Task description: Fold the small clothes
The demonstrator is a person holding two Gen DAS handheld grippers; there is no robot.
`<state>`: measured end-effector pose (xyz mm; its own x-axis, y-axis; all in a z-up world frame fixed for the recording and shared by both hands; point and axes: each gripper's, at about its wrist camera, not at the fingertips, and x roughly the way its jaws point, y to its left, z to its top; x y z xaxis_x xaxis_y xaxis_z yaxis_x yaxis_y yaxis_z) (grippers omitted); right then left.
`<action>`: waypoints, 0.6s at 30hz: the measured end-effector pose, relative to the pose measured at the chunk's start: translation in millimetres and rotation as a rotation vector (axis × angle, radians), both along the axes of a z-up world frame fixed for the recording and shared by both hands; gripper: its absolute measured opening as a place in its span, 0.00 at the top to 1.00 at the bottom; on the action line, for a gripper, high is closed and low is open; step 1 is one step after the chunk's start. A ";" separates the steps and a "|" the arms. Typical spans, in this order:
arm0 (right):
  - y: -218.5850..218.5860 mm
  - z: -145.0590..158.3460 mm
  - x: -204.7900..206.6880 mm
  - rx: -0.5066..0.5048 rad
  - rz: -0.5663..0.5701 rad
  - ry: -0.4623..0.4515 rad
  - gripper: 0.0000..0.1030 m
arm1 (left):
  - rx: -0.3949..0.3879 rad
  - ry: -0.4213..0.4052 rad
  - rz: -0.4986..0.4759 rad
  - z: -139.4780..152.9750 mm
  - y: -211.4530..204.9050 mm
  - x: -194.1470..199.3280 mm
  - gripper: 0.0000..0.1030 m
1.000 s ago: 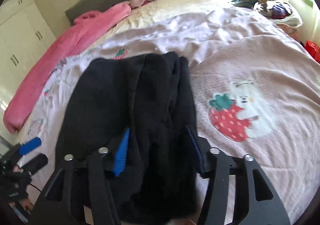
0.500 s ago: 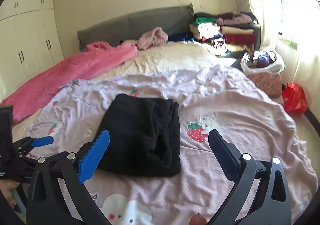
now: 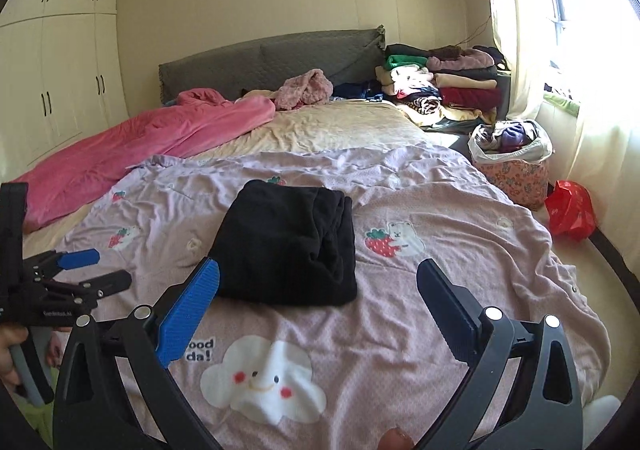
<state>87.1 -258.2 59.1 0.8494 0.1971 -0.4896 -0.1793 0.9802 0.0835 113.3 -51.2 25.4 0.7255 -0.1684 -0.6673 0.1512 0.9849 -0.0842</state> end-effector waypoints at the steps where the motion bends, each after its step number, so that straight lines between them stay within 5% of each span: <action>1: 0.9 -2.6 -4.7 -0.003 -0.004 0.001 0.04 | 0.001 -0.002 0.003 -0.5 0.9 -2.8 0.09; 18: 22.7 -43.7 -20.3 -0.052 0.001 0.118 0.04 | -0.036 0.020 0.032 -13.2 15.6 -33.3 0.09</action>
